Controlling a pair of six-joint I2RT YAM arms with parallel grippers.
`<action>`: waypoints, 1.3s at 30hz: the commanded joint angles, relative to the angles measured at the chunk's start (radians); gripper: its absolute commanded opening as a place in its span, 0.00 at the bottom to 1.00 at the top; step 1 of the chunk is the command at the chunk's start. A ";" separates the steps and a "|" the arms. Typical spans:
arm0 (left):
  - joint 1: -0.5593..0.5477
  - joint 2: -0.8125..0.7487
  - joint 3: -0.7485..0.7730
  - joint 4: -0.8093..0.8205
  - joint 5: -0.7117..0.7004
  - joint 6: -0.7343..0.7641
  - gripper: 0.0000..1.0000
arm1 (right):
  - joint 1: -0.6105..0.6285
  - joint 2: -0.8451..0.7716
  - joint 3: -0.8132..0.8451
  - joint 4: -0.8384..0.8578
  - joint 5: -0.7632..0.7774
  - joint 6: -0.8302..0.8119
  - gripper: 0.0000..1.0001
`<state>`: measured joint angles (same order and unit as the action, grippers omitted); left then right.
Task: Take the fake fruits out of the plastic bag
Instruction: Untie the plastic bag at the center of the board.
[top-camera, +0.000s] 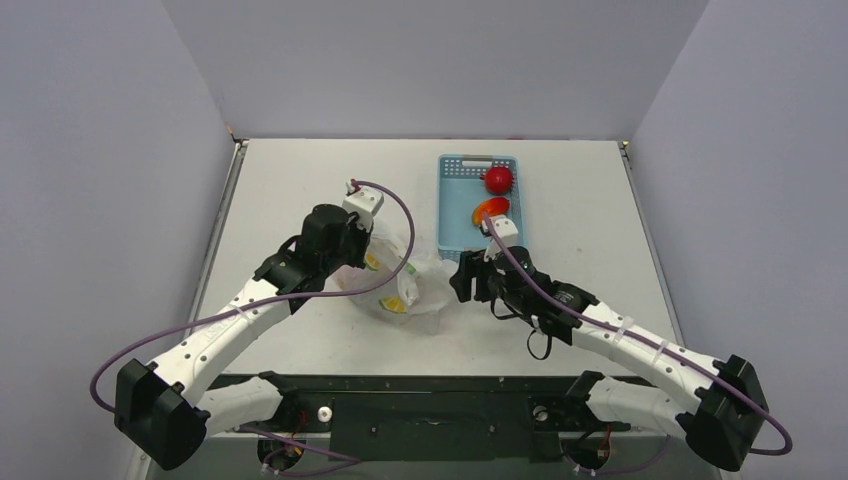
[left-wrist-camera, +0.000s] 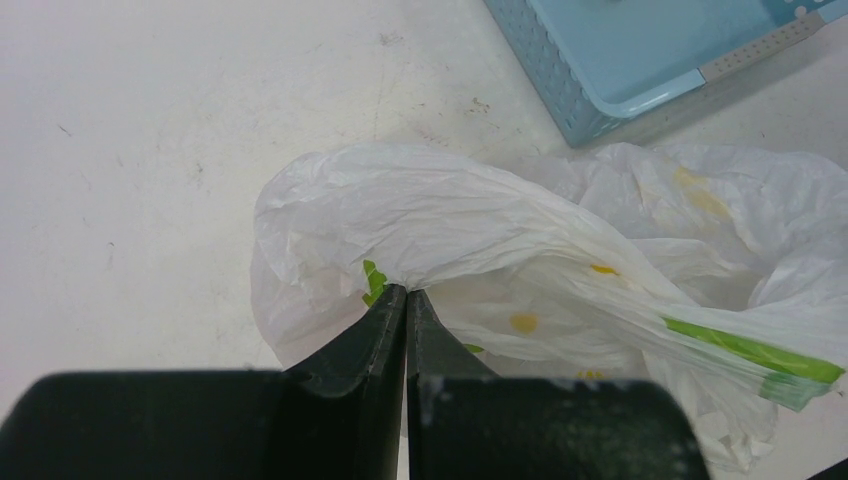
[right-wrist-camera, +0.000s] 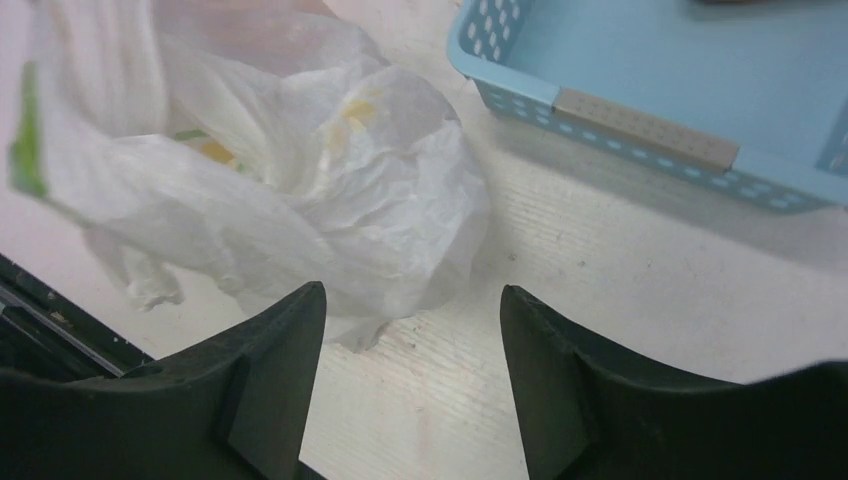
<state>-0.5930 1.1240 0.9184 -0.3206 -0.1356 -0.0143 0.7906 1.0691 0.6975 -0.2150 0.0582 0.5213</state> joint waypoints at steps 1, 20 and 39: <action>0.007 0.001 0.007 0.050 0.025 0.006 0.00 | 0.081 -0.051 0.083 0.041 0.006 -0.135 0.63; 0.007 0.017 0.019 0.039 0.043 -0.003 0.00 | 0.192 0.221 0.307 0.142 -0.023 -0.153 0.62; 0.018 -0.023 0.001 0.069 -0.085 -0.011 0.00 | 0.102 0.084 0.149 0.148 0.216 -0.045 0.00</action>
<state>-0.5865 1.1431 0.9184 -0.3134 -0.1429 -0.0193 0.9524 1.2480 0.9039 -0.1299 0.2188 0.4160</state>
